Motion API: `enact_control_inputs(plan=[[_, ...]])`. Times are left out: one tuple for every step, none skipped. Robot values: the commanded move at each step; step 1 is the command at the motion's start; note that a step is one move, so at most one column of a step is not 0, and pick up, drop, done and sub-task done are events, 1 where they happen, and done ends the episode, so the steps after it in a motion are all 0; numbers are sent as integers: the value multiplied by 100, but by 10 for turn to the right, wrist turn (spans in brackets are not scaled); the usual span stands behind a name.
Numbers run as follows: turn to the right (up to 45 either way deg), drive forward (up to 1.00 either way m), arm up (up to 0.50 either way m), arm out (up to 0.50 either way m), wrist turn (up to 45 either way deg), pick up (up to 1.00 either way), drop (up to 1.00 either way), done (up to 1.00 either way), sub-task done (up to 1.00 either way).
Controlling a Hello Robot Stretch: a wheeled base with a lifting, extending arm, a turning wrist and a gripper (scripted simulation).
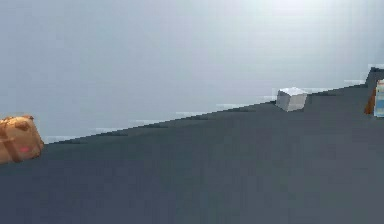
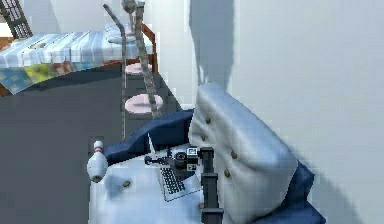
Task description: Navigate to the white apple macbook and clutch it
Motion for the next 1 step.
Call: enact_control_inputs(plan=[[0, 0, -30, 0, 0, 0, 0, 0, 0]])
